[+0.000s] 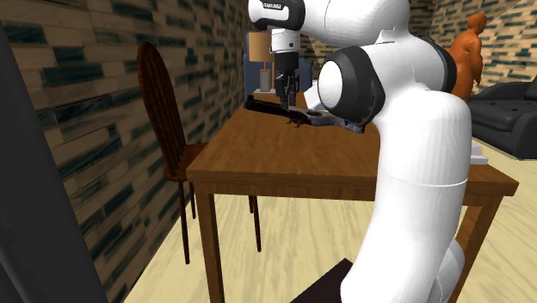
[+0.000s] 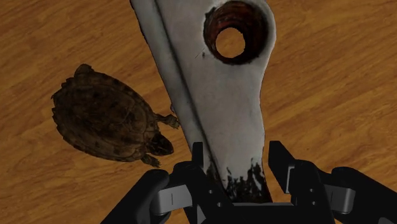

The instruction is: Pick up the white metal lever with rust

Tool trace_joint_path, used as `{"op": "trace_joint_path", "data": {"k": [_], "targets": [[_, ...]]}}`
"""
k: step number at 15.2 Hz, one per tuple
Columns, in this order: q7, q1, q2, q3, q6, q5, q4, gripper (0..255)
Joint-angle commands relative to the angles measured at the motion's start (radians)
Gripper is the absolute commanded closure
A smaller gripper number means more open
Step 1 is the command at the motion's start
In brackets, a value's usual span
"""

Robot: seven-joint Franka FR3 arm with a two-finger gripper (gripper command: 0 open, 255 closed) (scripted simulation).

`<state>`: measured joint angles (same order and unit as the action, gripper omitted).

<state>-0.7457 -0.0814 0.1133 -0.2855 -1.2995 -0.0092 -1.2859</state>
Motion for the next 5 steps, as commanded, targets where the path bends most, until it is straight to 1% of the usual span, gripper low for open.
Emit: {"op": "trace_joint_path", "data": {"k": [1,3,5], "targets": [[-0.009,-0.007,0.026,-0.004,0.042,0.007,0.067,255],[-0.014,-0.012,0.048,-0.006,0.079,0.013,0.126,255],[-0.014,-0.012,0.049,-0.006,0.082,0.014,0.130,255]]}}
